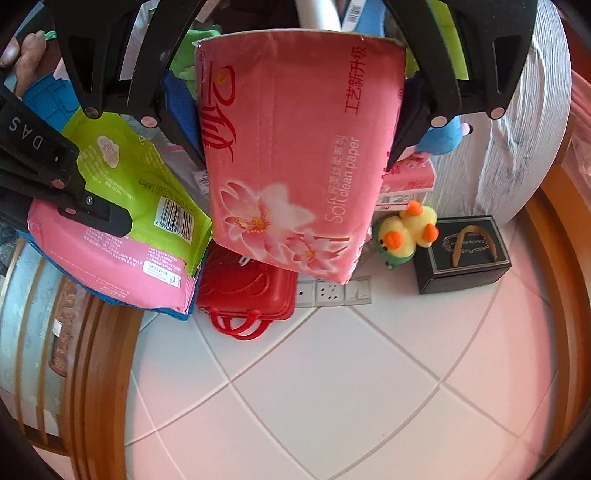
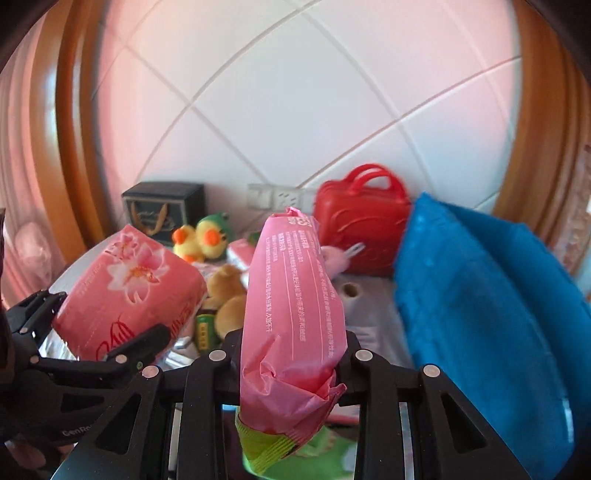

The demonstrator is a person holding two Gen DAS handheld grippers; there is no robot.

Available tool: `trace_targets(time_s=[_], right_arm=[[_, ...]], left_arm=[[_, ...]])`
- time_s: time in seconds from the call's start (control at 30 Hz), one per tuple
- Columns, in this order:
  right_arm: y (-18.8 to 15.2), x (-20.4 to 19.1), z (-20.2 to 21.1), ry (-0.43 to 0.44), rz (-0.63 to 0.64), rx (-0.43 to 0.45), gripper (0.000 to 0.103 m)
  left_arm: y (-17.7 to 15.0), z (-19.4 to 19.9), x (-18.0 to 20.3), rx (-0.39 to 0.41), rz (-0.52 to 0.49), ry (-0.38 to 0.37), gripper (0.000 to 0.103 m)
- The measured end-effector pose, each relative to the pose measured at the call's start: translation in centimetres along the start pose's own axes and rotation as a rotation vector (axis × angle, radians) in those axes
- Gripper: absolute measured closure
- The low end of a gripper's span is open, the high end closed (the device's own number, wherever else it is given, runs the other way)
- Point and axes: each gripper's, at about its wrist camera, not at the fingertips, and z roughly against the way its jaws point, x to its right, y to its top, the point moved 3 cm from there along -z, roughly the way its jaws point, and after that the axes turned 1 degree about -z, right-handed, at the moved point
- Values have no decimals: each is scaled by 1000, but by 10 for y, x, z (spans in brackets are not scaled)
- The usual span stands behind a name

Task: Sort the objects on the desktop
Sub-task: 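Carry the tissue pack and wipes pack over the crate with both tools, then open both tools to drop the tissue pack and wipes pack into the crate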

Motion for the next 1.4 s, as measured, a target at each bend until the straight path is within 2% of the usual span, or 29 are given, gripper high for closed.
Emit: trace_targets(time_s=[0.13,0.27,0.4,0.47,0.57,0.7,0.8,1.0,1.17,1.33,1.4], right_arm=[[5,60,46,-76,-44,72,73],[8,137,93,-163,-58,148,73],[7,216,123,-233,-40,171,73],[1,258,131,-279,-24,156,73],[-14,315,131,-342,-7,109,73],[-40,379,113,-384,-10,37,73],[-64,412,95,-401,-15,-15,74],[-100,440,85,-394,-26,-70,74],[-114,454,73,-384,-35,-105,74],[-118,463,70,-379,-36,-106,72],[-117,466,70,-384,-42,-102,67]], left_arm=[[22,8,72,52,-70,-54,15],[48,11,155,103,-119,-97,15],[75,7,249,112,-158,-151,15],[82,2,295,88,-182,-178,15],[84,-13,355,0,-201,-240,15],[66,-31,415,-138,-252,-304,15],[47,-41,443,-243,-302,-351,15],[29,-42,470,-331,-361,-321,15],[26,-41,474,-339,-395,-251,13],[23,-42,473,-338,-404,-234,11],[24,-46,471,-343,-396,-233,11]])
